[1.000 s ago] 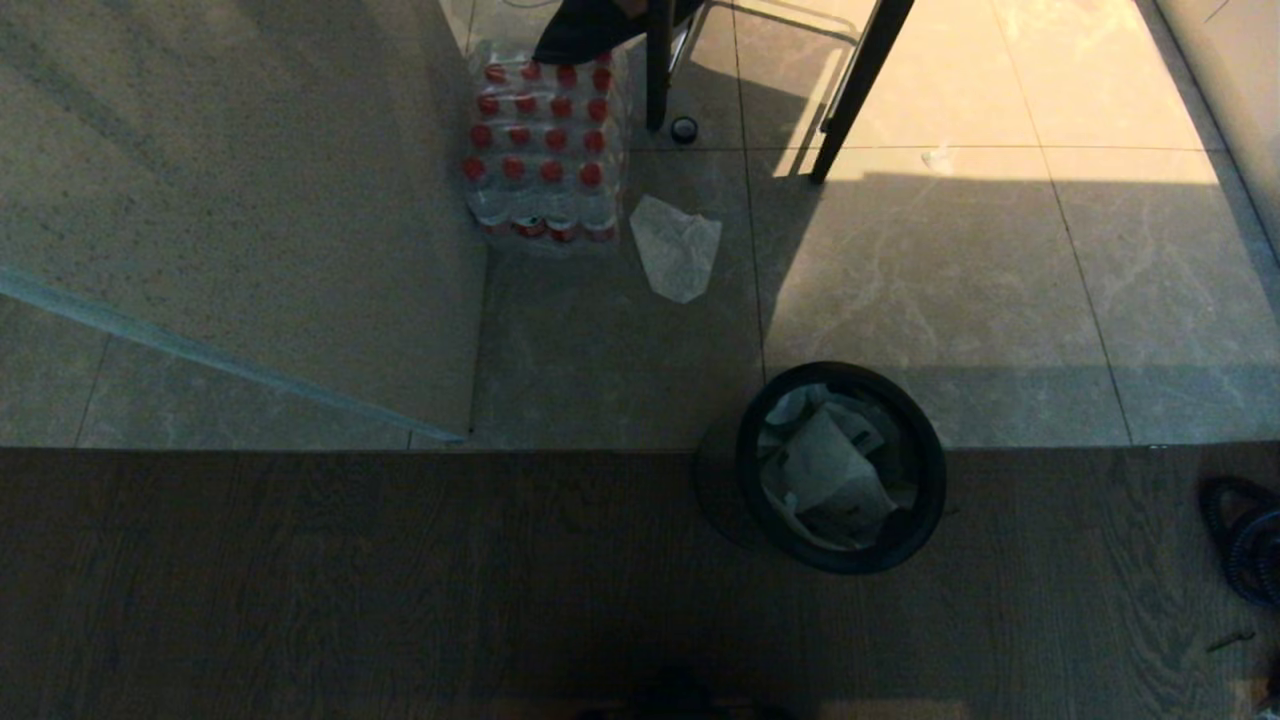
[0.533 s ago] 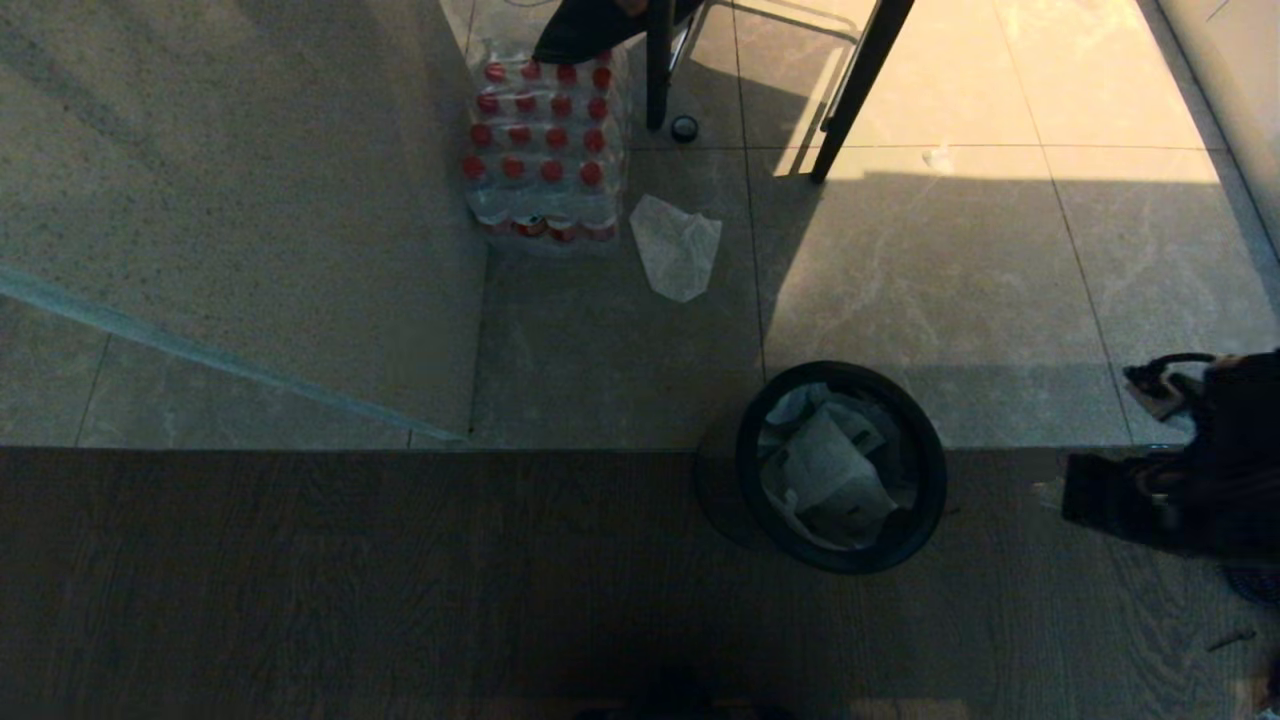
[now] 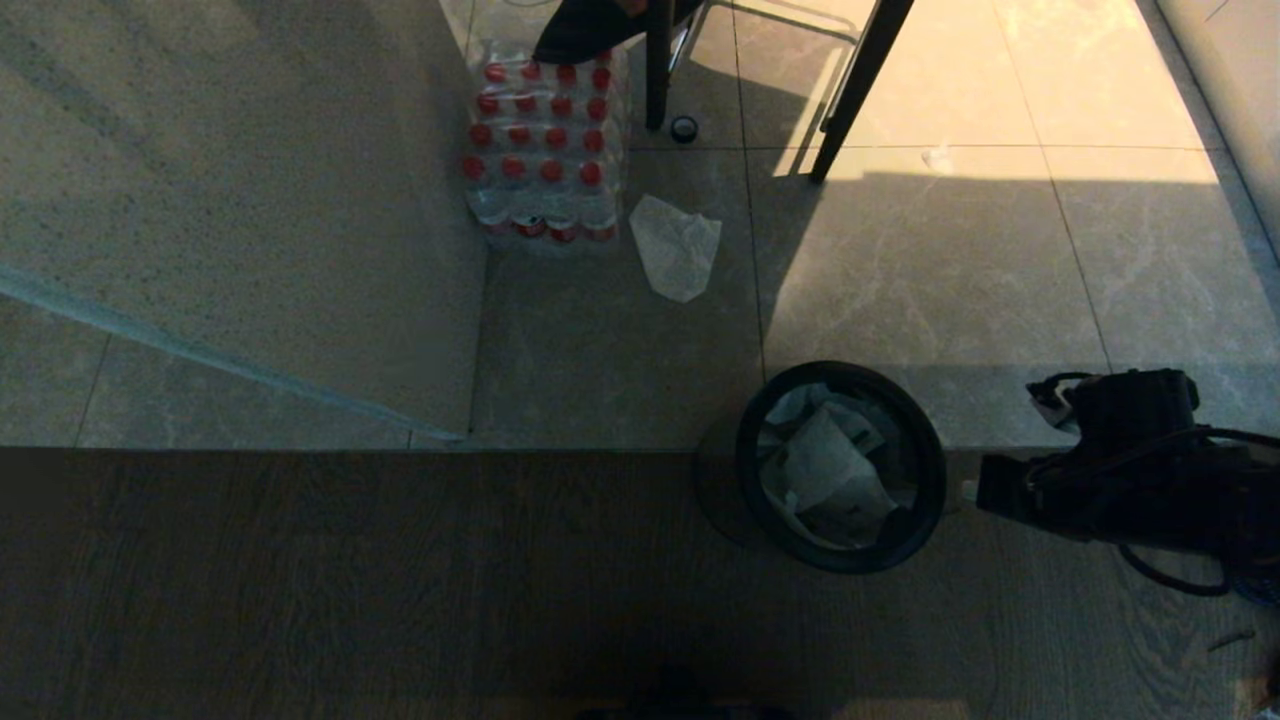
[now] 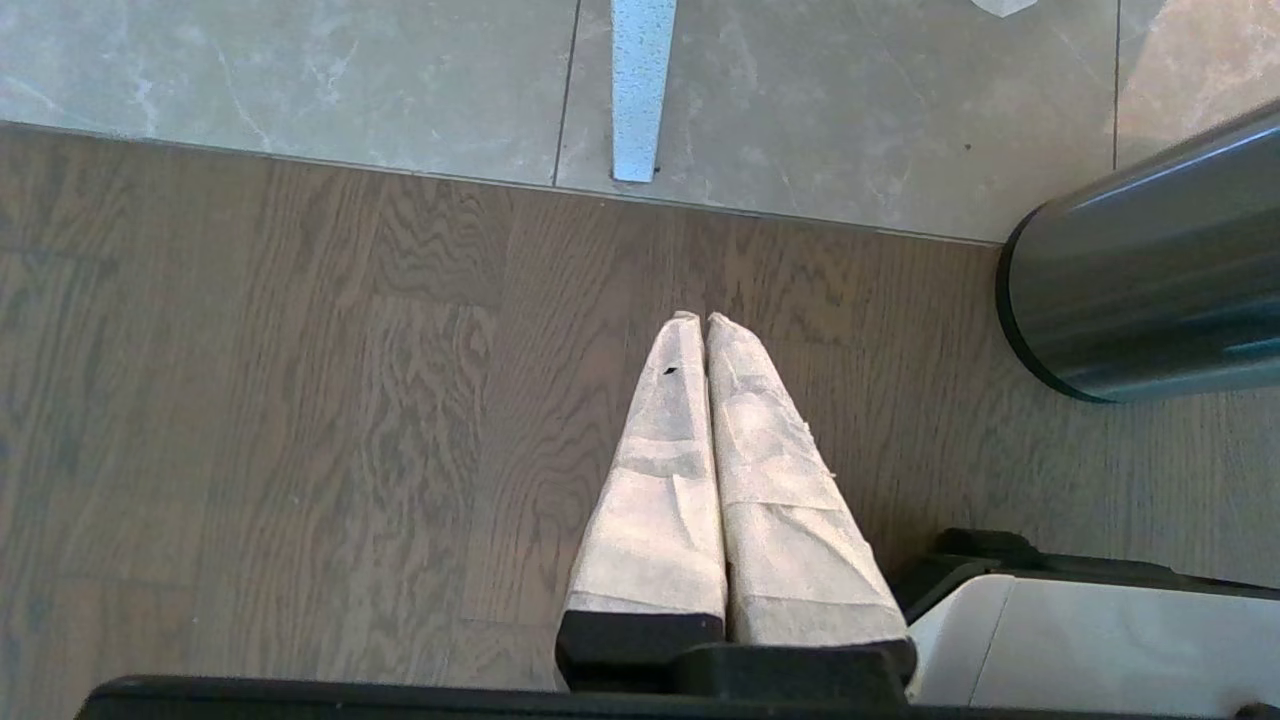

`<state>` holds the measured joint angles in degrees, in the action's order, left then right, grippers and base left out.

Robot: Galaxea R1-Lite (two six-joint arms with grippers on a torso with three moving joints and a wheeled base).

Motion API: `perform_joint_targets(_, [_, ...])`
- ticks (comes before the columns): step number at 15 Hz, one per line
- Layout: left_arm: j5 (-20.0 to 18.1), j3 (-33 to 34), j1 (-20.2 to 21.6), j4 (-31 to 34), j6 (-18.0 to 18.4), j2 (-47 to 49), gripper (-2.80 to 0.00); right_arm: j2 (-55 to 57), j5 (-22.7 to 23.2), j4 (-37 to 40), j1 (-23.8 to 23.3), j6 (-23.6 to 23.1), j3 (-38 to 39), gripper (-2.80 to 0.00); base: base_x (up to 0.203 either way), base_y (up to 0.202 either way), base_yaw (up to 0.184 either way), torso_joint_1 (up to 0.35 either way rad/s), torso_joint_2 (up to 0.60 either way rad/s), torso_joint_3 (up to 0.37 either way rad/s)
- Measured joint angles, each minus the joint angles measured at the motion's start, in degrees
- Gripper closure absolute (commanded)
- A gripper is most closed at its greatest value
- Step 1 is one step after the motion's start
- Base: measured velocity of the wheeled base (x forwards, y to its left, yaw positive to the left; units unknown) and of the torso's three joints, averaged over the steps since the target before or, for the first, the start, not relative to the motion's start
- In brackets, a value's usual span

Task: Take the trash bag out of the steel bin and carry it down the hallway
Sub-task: Place the outer trash can on the ground

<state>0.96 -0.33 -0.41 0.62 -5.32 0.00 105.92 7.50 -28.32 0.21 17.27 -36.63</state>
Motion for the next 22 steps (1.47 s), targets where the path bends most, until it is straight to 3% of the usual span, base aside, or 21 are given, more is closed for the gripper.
perform_joint_targets(6, [-0.02, -0.02, -0.05, 0.00, 0.02, 0.00, 0.00, -7.47, -0.10, 6.36, 0.85, -0.16, -0.64, 0.00, 0.000, 0.000, 0.000, 0.000, 0.00, 0.000])
perform_joint_targets(11, [-0.02, -0.02, 0.00, 0.00, -0.02, 0.00, 0.00, -15.01, -2.66, 12.75, 5.54, -0.07, -3.05, 0.00, 0.000, 0.000, 0.000, 0.000, 0.00, 0.000])
perform_joint_targets(12, [-0.01, -0.02, -0.05, 0.00, 0.01, 0.00, 0.00, -15.84, -3.37, 13.47, 6.37, -0.12, -3.34, -2.80, 0.000, 0.000, 0.000, 0.000, 0.00, 0.000])
perform_joint_targets(18, [-0.02, -0.02, 0.00, 0.00, 0.05, 0.00, 0.00, -15.26, -3.78, 13.51, 9.16, -0.08, -4.11, -2.80, 0.000, 0.000, 0.000, 0.000, 0.00, 0.000])
perform_joint_targets(22, [-0.04, 0.00, -0.05, 0.00, 0.00, 0.00, 0.00, -10.93, -3.84, 9.03, 9.26, 0.03, -4.29, -2.80, 0.000, 0.000, 0.000, 0.000, 0.00, 0.000])
